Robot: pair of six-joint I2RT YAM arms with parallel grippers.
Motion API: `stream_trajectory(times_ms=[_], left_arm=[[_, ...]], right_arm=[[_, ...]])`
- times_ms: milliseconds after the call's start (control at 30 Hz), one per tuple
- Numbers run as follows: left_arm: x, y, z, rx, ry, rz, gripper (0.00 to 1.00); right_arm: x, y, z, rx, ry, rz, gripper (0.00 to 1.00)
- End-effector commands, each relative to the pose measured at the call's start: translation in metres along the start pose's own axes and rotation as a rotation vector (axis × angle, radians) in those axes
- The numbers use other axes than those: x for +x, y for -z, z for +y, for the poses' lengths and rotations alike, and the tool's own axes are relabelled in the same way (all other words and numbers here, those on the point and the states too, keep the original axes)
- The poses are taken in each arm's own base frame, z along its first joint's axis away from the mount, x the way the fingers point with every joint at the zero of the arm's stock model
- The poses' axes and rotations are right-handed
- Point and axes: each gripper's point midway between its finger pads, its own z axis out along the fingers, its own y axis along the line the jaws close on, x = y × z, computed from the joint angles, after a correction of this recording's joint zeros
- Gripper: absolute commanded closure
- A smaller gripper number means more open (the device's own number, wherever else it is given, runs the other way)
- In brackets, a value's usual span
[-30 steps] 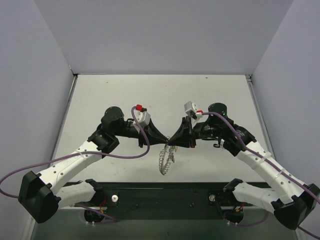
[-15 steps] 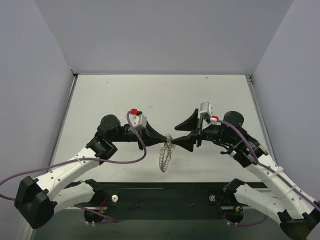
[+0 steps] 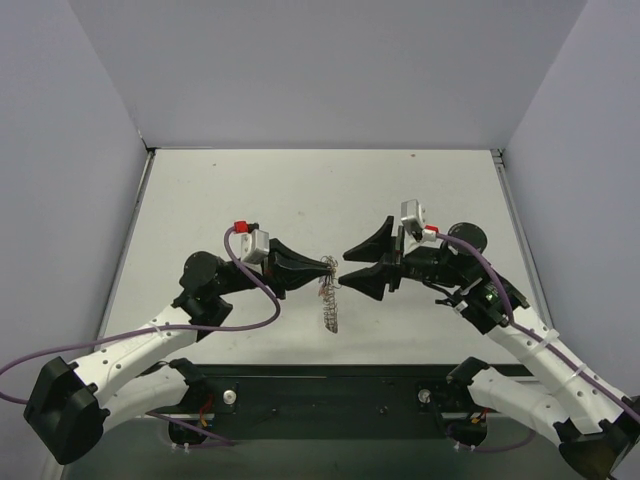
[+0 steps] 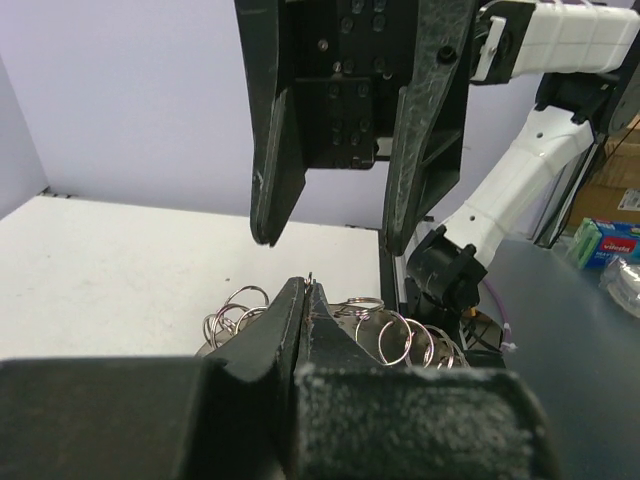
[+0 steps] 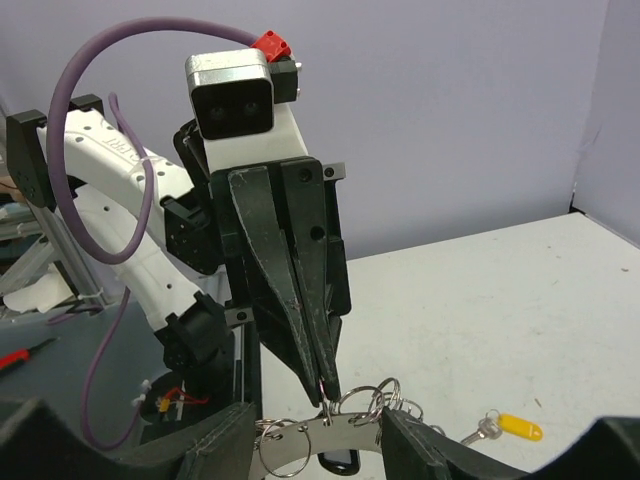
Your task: Put the keys on the keyring
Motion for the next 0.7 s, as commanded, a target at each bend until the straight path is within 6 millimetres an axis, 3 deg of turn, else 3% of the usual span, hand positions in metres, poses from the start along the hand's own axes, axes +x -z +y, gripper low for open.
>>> stream_trajectory(times_ms=[0, 667], left_arm=[[-0.0493, -0.0031, -0.0158, 0.045, -0.082, -0.16, 1.0], [-0.0483, -0.0091, -0.0178, 0.085, -0.067, -0.144, 1.0]], right_arm=[[-0.0263, -0.0031, 0.0141, -0.081, 0.056, -0.079, 0.49], [-0.0179, -0.0128, 0.0117, -0.113, 0.017, -0.072, 0.52]])
